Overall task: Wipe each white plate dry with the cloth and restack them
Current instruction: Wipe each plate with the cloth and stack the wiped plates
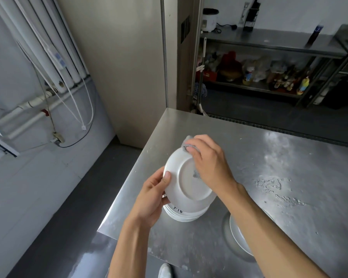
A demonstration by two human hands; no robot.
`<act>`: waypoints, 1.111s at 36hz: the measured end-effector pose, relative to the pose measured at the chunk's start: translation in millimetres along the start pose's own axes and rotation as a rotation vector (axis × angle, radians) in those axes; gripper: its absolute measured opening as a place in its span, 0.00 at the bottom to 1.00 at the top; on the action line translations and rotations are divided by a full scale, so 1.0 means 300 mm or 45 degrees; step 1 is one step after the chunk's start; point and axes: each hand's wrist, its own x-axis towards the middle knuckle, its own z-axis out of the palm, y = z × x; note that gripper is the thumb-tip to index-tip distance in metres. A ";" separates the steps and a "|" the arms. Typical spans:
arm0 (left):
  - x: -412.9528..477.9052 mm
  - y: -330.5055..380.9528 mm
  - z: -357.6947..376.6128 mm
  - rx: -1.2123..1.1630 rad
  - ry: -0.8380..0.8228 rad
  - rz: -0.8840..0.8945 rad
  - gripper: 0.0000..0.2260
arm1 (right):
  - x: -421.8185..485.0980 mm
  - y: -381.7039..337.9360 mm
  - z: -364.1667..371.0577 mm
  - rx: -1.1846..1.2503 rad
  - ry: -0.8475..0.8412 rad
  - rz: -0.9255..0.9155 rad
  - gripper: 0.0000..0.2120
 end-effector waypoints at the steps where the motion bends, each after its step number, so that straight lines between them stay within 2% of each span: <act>1: 0.001 0.001 0.008 0.038 -0.013 -0.001 0.20 | 0.007 -0.018 0.001 0.012 -0.064 -0.062 0.07; 4: 0.006 -0.002 0.029 0.076 0.003 -0.004 0.18 | 0.012 -0.053 0.013 0.032 -0.207 -0.196 0.08; 9: 0.016 0.010 0.031 -0.015 0.125 0.016 0.16 | -0.004 -0.032 -0.005 0.141 -0.005 0.031 0.11; 14: 0.020 0.033 0.023 -0.154 0.275 0.015 0.14 | -0.060 0.042 -0.034 -0.026 -0.098 0.149 0.18; 19: 0.045 0.034 0.009 -0.483 0.466 -0.050 0.13 | -0.158 0.086 -0.053 -0.279 -0.160 0.037 0.21; 23: 0.050 0.036 0.001 -0.648 0.514 -0.110 0.10 | -0.207 0.105 -0.044 -0.406 -0.249 -0.096 0.28; 25: 0.053 0.031 0.003 -0.676 0.542 -0.151 0.09 | -0.214 0.114 -0.032 -0.431 -0.215 -0.160 0.26; 29: 0.061 0.014 0.018 -0.701 0.576 -0.236 0.09 | -0.222 0.120 -0.008 -0.485 0.025 -0.269 0.13; 35: 0.061 -0.001 0.045 -0.687 0.482 -0.241 0.03 | -0.223 0.117 -0.021 -0.613 0.278 -0.323 0.11; 40: 0.057 -0.052 0.059 -0.160 0.590 -0.195 0.22 | -0.228 0.122 -0.041 -0.526 0.234 -0.110 0.09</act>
